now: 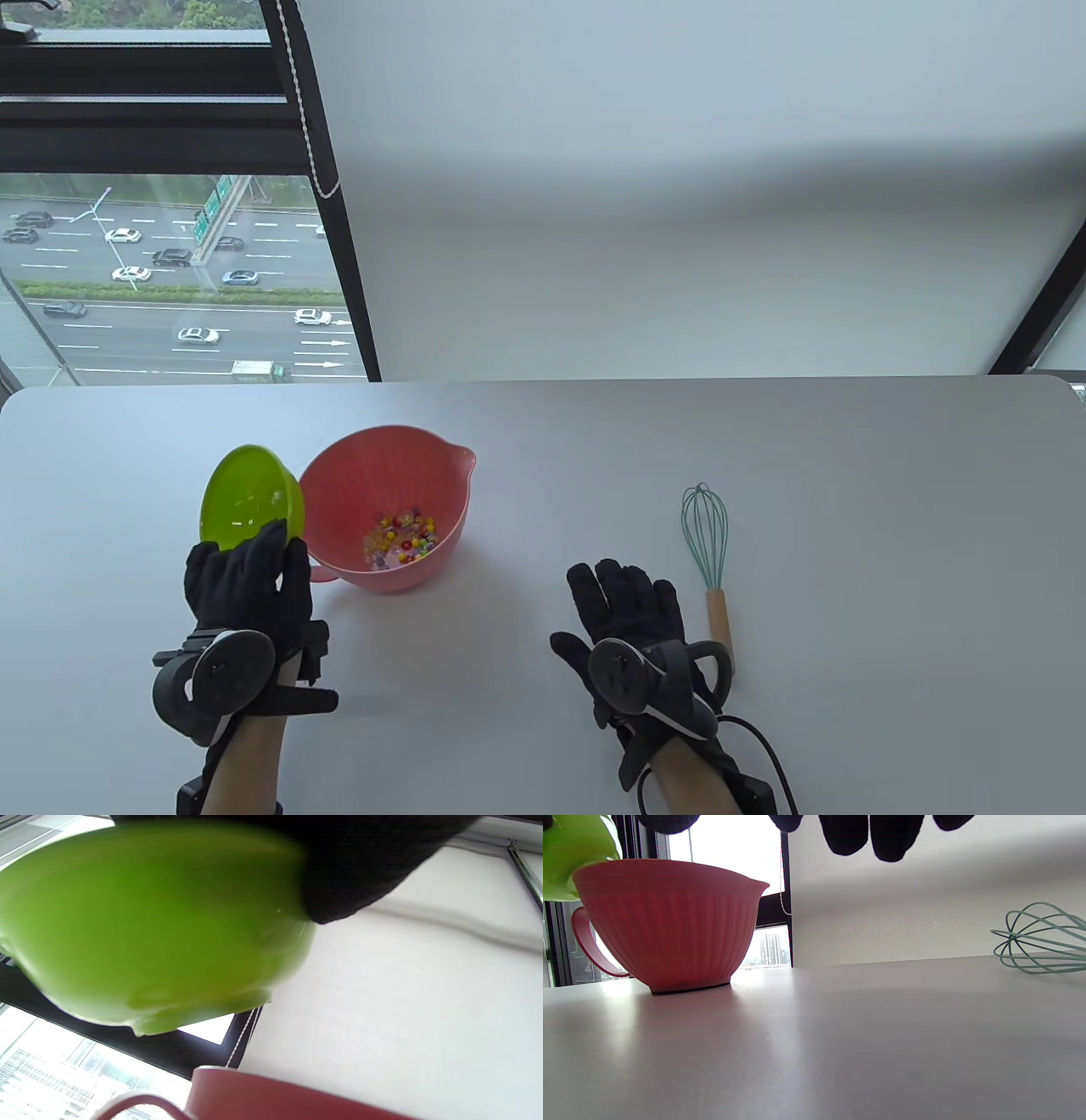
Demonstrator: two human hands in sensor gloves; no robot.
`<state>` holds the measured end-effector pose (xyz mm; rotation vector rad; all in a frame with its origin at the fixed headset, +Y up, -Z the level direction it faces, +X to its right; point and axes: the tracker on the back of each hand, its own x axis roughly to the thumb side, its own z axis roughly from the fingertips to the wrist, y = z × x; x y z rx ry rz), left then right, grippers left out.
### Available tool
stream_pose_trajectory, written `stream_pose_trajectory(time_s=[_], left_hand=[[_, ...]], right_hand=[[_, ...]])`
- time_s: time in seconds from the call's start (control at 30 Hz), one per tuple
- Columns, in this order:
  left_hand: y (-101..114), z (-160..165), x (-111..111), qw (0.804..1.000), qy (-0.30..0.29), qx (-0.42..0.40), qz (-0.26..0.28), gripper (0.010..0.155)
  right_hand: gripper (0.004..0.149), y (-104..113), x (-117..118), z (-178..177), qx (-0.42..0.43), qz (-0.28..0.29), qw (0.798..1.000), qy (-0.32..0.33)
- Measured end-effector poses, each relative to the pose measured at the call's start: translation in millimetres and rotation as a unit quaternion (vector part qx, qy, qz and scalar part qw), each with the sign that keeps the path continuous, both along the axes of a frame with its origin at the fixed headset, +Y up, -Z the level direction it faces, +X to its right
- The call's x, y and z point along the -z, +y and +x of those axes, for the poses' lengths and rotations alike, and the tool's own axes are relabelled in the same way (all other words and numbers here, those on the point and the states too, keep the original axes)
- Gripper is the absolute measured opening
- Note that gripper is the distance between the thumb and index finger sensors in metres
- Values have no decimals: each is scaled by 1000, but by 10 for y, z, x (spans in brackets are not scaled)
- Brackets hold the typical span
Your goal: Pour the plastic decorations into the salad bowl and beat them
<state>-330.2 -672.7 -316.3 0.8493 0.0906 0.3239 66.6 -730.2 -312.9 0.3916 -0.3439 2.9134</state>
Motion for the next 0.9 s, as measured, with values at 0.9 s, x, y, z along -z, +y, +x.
stream_pose_trajectory(time_s=[0.9], left_hand=[[-692, -211, 507, 903, 69, 4, -425, 49]], right_hand=[[76, -18, 36, 50, 4, -20, 1000, -7]])
